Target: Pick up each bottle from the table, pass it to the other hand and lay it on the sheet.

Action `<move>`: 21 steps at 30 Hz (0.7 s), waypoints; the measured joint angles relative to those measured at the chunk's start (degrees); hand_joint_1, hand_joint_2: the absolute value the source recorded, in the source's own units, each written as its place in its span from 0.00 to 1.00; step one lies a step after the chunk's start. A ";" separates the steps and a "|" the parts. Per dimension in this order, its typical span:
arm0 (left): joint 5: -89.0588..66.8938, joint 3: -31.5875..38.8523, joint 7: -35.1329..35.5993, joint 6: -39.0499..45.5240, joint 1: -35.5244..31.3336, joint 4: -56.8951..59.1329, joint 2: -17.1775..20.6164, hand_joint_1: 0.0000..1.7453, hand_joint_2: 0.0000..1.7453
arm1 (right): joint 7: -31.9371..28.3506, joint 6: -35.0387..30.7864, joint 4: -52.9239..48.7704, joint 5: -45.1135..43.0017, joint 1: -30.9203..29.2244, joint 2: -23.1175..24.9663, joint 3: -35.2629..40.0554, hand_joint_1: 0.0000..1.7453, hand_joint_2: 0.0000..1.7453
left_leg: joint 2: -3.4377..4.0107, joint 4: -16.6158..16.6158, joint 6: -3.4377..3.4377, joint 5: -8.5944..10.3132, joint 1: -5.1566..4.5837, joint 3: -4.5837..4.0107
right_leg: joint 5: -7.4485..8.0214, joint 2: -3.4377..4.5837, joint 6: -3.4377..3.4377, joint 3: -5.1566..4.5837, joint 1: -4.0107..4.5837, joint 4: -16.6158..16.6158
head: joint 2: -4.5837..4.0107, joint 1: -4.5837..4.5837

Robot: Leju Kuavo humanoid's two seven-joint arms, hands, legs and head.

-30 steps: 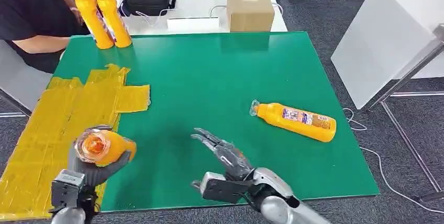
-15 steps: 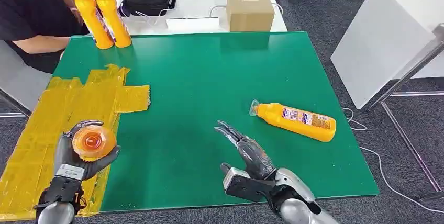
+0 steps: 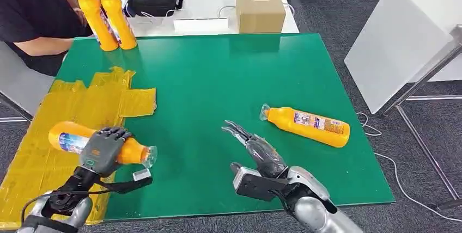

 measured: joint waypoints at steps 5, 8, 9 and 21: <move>-1.27 -5.37 1.12 1.97 -4.10 9.81 2.26 0.00 0.00 | 0.07 0.07 0.33 -0.11 -0.75 0.15 0.44 0.00 0.00 | -0.16 0.00 0.00 0.00 0.00 -0.03 | -0.02 -0.11 -0.01 0.03 -0.01 0.01 | 0.00 0.00; -2.25 -7.79 2.65 2.34 -6.29 13.05 3.50 0.00 0.00 | 0.07 0.11 0.57 -0.11 -1.07 0.20 0.72 0.00 0.00 | -0.30 -0.01 0.00 0.00 0.00 0.09 | -0.04 -0.19 -0.03 0.19 -0.01 -0.02 | 0.00 -0.02; -2.23 -8.54 2.67 2.52 -6.75 13.75 3.74 0.00 0.00 | 0.07 0.15 0.68 -0.11 -1.13 0.20 0.83 0.00 0.00 | -0.30 -0.02 0.00 0.00 0.00 0.15 | -0.04 -0.19 -0.03 0.27 -0.01 -0.02 | 0.00 -0.02; 0.00 -10.33 2.54 2.45 -8.01 15.80 5.93 0.00 0.00 | 0.07 0.92 1.25 -0.57 -1.58 0.17 1.71 0.00 0.00 | -0.30 -0.03 -0.09 0.10 0.00 0.43 | -0.02 -0.18 -0.03 0.49 0.00 0.07 | 0.00 -0.02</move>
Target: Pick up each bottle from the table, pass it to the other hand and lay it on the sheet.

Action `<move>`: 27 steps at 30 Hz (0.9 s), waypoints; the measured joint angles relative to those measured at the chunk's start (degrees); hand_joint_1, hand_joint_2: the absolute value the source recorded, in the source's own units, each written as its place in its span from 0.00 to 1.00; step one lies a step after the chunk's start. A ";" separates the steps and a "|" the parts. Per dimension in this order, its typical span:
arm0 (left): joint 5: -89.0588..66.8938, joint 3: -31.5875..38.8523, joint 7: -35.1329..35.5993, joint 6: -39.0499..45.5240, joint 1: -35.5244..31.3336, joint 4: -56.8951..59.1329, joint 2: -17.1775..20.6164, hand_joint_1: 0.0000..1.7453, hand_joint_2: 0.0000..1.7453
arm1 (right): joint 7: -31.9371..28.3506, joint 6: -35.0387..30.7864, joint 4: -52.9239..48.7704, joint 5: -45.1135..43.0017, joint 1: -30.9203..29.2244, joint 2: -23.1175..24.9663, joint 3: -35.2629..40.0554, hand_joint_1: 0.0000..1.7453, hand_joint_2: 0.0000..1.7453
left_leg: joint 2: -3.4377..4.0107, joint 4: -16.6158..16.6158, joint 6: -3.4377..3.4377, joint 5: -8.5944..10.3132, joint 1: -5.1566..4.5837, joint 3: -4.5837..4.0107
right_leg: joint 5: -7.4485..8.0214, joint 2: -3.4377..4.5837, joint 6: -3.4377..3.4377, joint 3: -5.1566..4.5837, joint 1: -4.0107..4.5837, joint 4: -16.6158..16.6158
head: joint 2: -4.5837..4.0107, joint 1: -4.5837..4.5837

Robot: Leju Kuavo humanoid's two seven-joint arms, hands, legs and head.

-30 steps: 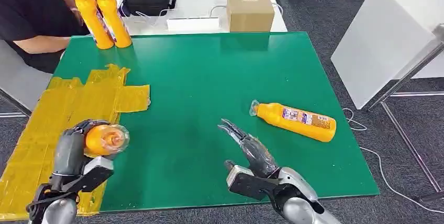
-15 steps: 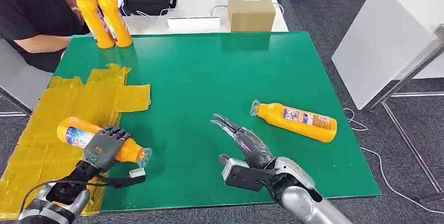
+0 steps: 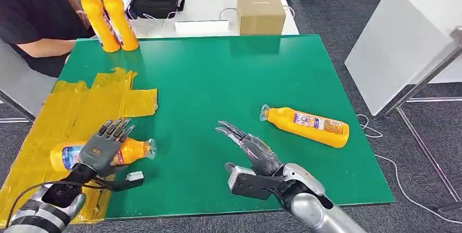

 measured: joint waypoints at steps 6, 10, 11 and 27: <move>3.04 1.77 -0.48 7.51 3.04 -2.32 0.09 0.00 0.00 | 0.20 -0.18 0.00 -0.09 0.64 -0.28 0.00 0.00 0.00 | 0.11 0.01 0.00 0.00 0.00 -0.17 | 0.00 0.05 0.00 -0.26 0.00 0.00 | 0.00 -0.02; 6.23 5.04 -1.51 13.27 5.06 -6.23 -1.27 0.00 0.00 | 0.20 -0.70 -0.02 -0.35 1.30 -0.79 0.00 0.00 0.00 | 0.05 0.02 0.00 0.00 -0.01 -0.30 | 0.00 0.03 0.00 -0.34 -0.01 0.00 | 0.00 0.02; 6.47 5.64 -1.60 13.35 5.31 -6.86 -1.42 0.00 0.00 | 0.20 -0.85 -0.02 -0.39 1.38 -0.85 -0.02 0.00 0.00 | 0.10 0.02 0.00 0.00 -0.01 -0.30 | 0.00 0.04 0.00 -0.34 0.00 0.00 | 0.00 0.00; 7.72 8.92 -3.43 15.35 7.27 -10.38 -2.84 0.00 0.00 | 0.20 -1.03 -0.02 -0.50 1.74 -1.46 0.00 0.00 0.00 | 0.15 0.02 0.00 -0.01 0.01 -0.34 | 0.00 0.05 0.00 -0.41 0.01 0.00 | 0.00 0.02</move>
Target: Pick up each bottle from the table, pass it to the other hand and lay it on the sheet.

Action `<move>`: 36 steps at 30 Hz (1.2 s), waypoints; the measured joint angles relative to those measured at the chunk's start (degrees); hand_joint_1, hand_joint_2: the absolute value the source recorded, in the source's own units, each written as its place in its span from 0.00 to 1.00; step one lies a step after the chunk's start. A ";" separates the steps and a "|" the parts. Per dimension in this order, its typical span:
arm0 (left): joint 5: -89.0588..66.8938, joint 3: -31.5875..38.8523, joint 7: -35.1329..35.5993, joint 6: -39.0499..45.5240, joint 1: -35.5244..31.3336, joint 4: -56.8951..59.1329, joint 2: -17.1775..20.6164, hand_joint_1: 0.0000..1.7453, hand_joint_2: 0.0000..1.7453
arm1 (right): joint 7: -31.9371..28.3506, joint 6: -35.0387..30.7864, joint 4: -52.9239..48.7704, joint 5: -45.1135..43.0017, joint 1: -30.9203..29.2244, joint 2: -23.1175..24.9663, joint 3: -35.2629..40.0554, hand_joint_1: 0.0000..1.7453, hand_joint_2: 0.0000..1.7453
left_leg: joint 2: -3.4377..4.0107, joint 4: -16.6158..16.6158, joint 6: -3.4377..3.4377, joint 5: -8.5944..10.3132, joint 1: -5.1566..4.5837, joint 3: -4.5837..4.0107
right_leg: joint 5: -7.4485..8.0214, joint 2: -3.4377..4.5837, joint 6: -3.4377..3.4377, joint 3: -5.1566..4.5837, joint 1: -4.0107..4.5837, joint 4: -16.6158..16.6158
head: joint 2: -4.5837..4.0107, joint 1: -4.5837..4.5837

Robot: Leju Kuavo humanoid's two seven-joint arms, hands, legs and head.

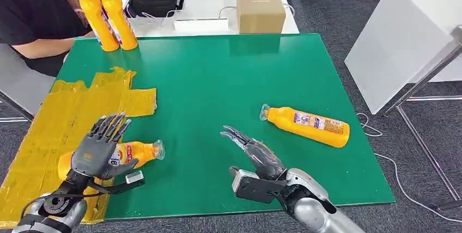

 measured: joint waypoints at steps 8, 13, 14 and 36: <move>3.22 3.06 -3.81 0.76 0.79 -0.26 -1.12 0.00 0.00 | 0.00 -0.17 0.00 -0.07 0.06 -0.44 0.09 0.00 0.00 | 0.00 0.00 0.00 0.00 -0.01 -0.03 | 0.00 0.00 0.00 -0.02 0.00 -0.01 | 0.00 -0.02; 39.41 8.59 -21.29 -7.17 5.48 -7.68 -8.12 0.00 0.00 | 1.45 -6.85 -2.46 5.82 5.17 -2.18 -2.44 0.00 1.00 | -0.19 0.03 0.02 -0.02 -0.06 -0.10 | -0.01 -0.07 0.01 -0.09 -0.05 -0.10 | 0.00 -0.04; 55.66 9.42 -23.25 -13.37 7.78 -12.35 -11.55 0.00 0.00 | 3.49 -9.24 -4.17 9.60 8.32 -3.01 -4.88 0.00 1.00 | -0.23 0.03 0.06 -0.06 -0.08 -0.17 | -0.02 -0.10 0.02 -0.08 -0.09 -0.14 | 0.00 -0.07; 92.95 6.03 -20.74 -33.77 23.53 -39.28 -28.46 0.00 0.00 | 15.15 -4.81 -2.90 31.96 17.03 -8.66 -40.30 0.00 1.00 | 0.08 0.02 0.46 -0.20 -0.41 -0.16 | 0.00 -0.02 0.10 -0.14 -0.34 -0.14 | 0.00 -0.04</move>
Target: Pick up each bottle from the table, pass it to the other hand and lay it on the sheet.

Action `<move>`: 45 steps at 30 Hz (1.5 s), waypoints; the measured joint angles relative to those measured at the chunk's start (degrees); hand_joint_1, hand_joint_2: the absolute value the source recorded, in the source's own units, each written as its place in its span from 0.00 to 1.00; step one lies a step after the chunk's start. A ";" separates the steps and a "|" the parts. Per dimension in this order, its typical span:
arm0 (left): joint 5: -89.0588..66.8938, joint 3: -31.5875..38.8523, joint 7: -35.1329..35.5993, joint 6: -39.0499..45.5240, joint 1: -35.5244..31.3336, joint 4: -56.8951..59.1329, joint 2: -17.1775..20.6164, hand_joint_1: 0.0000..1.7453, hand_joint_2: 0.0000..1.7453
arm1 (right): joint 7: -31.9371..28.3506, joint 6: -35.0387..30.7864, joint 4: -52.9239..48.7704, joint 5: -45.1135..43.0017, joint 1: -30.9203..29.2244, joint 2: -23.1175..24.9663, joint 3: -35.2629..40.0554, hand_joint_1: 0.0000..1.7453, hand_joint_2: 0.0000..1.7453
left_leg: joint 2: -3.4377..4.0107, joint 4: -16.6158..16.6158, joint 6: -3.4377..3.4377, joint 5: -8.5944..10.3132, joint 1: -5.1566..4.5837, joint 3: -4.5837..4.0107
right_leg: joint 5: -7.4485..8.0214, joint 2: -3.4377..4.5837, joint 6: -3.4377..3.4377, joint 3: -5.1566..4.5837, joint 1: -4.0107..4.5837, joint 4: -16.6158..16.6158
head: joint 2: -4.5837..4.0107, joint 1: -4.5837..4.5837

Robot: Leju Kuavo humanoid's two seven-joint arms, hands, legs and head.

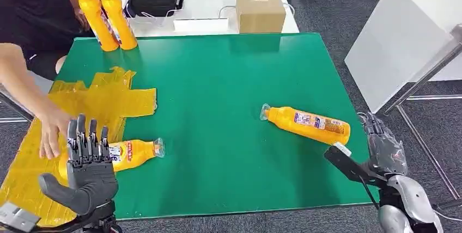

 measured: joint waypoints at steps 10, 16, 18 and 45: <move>3.78 -1.77 2.29 -1.86 -3.04 0.35 -0.35 0.00 0.00 | 2.45 3.76 18.26 3.37 -16.31 1.01 5.07 0.00 1.00 | 0.07 0.00 0.06 0.12 -0.01 0.04 | 0.09 0.06 0.08 0.03 -0.01 0.00 | 0.00 -0.02; 5.71 -3.24 3.10 -2.34 -4.92 0.94 -0.35 0.00 0.00 | 2.56 3.69 31.11 5.03 -24.62 3.98 10.54 0.00 1.00 | 0.00 0.00 0.06 0.17 0.02 0.01 | 0.10 0.04 0.10 0.04 0.01 0.05 | 0.00 -0.02; 6.05 -3.50 3.10 -2.32 -5.20 1.01 -0.35 0.00 0.00 | 2.60 3.72 34.61 5.09 -26.39 4.92 12.10 0.00 1.00 | 0.00 0.00 0.06 0.17 0.03 -0.02 | 0.10 0.04 0.10 0.01 0.02 0.07 | 0.00 -0.02; 8.20 -3.72 2.67 -1.99 -6.65 1.60 -0.26 0.00 0.00 | 0.70 8.44 54.66 5.03 -38.48 8.81 20.94 0.00 1.00 | 0.09 0.00 0.06 0.17 0.01 0.36 | 0.11 0.05 0.10 0.34 0.01 0.03 | 0.00 0.00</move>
